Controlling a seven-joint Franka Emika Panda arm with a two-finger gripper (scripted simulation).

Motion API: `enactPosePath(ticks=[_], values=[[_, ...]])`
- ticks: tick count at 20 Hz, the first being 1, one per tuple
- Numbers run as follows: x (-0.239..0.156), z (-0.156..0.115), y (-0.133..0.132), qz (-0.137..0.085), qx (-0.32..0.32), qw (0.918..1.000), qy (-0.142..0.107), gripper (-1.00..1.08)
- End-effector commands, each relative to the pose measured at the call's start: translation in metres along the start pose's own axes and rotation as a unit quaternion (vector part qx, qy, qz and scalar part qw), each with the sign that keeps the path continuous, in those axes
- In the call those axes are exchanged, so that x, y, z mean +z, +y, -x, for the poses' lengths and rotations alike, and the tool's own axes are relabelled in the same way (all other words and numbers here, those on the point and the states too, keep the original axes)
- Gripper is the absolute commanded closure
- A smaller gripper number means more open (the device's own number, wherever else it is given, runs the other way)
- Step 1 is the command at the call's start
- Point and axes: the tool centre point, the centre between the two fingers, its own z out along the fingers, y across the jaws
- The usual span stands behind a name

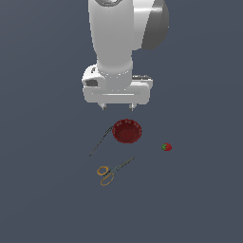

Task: Pick up a designated object from a clutter of objects.

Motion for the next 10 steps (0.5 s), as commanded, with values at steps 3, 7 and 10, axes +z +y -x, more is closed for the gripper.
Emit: enactPosePath(ticks=[3,7,10], values=[[0.0003,0.0004,-0.0007,-0.001,-0.001,1.0,-0.001,-0.92],[0.0015,0.0039,-0.0041,-0.009,-0.004,0.9999,-0.008,-0.92],[0.0003,0.0064,-0.0041,-0.013,-0.001,0.9998,-0.011,-0.92]])
